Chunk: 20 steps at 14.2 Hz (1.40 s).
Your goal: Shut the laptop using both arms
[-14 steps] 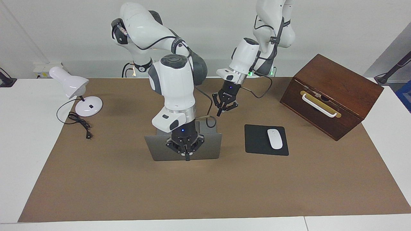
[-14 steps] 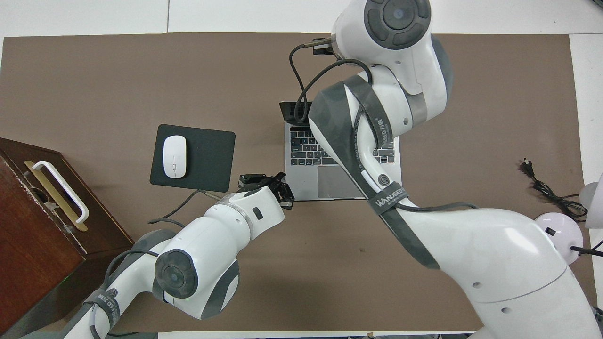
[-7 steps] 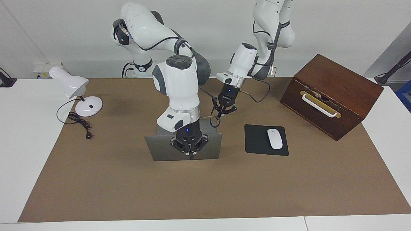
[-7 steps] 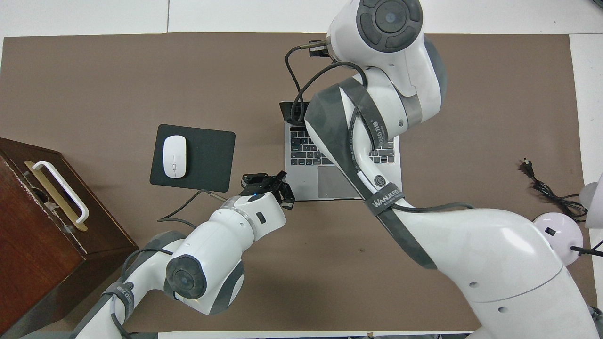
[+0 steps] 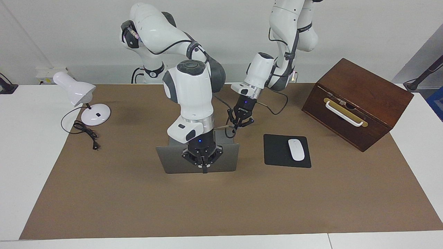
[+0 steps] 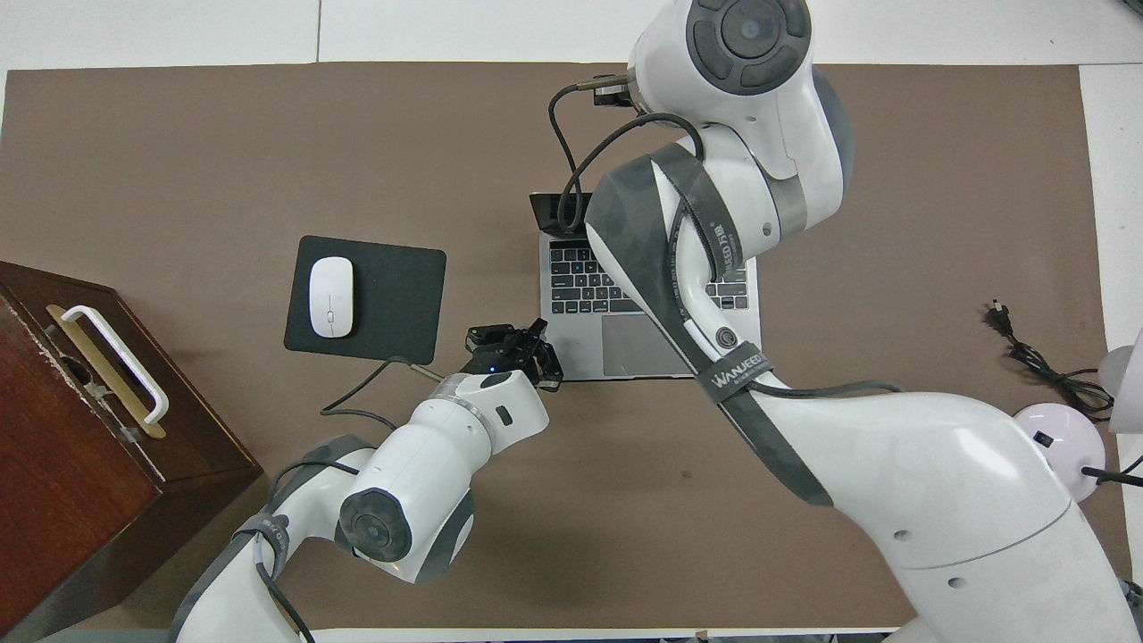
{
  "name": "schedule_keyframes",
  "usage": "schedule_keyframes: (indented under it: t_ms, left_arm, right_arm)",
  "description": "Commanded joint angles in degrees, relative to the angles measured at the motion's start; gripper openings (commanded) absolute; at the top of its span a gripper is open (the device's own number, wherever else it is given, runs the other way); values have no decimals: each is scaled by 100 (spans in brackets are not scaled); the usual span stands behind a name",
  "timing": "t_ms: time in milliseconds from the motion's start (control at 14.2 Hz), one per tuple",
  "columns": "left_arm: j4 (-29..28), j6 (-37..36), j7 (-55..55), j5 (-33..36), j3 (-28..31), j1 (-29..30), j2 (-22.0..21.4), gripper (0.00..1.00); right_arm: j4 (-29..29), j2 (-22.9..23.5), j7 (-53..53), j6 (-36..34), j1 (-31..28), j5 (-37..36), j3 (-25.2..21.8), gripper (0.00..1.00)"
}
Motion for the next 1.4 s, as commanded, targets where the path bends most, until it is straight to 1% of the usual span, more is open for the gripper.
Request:
schedule_keyframes:
  t_ms: [0, 281, 702, 913, 1054, 1194, 1335]
  left_arm:
    - [-26, 637, 46, 87, 84, -127, 429, 0]
    - [-17, 647, 46, 210, 84, -127, 579, 0]
    - [-17, 656, 55, 201, 84, -206, 650, 0]
    - [-17, 656, 55, 201, 84, -250, 685, 0]
    - [-17, 656, 55, 201, 84, -328, 711, 0]
    - [-52, 656, 63, 201, 84, -329, 729, 0]
    - [-104, 656, 64, 201, 84, -372, 729, 0]
  right_arm:
    - [-107, -25, 103, 72, -59, 109, 46, 0]
    - [-318, -103, 103, 90, -76, 110, 46, 0]
    - [-415, -148, 85, 90, -147, 110, 46, 0]
    - [-415, -148, 68, 73, -156, 215, 46, 0]
    - [-476, -165, 68, 72, -226, 451, 46, 0]
    - [-625, -253, 68, 81, -235, 479, 46, 0]
    - [-652, -262, 68, 81, -235, 488, 46, 0]
